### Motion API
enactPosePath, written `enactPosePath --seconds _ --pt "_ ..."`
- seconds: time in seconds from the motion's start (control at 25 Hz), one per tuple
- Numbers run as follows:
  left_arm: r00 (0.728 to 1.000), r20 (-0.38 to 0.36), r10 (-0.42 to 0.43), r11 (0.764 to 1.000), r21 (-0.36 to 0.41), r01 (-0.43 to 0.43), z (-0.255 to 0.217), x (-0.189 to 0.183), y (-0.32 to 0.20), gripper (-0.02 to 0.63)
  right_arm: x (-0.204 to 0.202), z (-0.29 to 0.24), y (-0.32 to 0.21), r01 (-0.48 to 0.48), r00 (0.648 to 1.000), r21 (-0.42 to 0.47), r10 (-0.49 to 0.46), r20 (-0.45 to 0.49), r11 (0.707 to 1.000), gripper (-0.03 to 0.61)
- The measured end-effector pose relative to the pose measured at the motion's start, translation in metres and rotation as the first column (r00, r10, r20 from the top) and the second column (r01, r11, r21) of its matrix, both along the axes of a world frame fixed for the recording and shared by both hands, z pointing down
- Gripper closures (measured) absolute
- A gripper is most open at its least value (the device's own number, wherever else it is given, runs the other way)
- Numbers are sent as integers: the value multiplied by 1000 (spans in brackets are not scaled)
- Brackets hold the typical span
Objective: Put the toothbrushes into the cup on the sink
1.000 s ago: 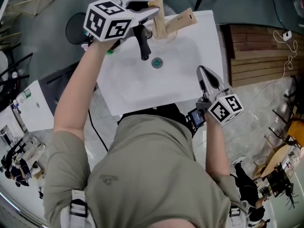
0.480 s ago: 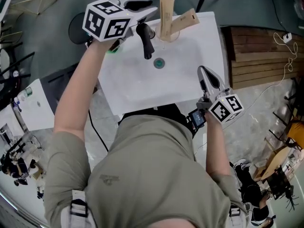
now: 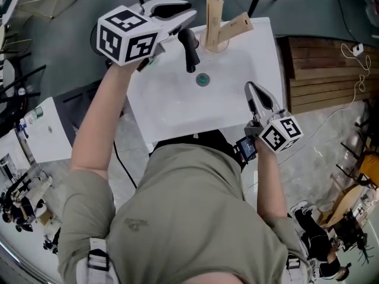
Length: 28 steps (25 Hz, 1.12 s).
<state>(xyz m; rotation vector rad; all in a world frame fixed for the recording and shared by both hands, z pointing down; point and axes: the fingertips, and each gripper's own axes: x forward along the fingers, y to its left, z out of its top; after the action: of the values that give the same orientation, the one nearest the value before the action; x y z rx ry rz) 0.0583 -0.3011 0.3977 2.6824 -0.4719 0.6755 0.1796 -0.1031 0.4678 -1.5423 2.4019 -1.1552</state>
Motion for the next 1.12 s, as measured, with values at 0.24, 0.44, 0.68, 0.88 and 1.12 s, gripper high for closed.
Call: enactPosePath --seconds 0.24,0.44,0.68,0.88,1.12 --pt "998 -54 14 1000 29 -12 -28 -11 21 571 -16 -8 4 11 1000 19 -11 -7 1000 568" --pt "995 -101 17 999 39 -13 -42 -23 46 590 -29 -18 9 15 1000 42 -14 -22 999 568" --pt "986 -154 59 998 27 -55 -52 -38 81 607 -47 -32 14 29 997 69 -24 -70 997 568" --pt "976 -197 90 996 48 -82 -62 -52 108 607 -69 -46 20 59 991 84 -48 -126 995 568" --pt "972 -208 109 994 44 -102 -56 -73 138 607 -88 -57 24 75 987 107 -59 -149 991 568"
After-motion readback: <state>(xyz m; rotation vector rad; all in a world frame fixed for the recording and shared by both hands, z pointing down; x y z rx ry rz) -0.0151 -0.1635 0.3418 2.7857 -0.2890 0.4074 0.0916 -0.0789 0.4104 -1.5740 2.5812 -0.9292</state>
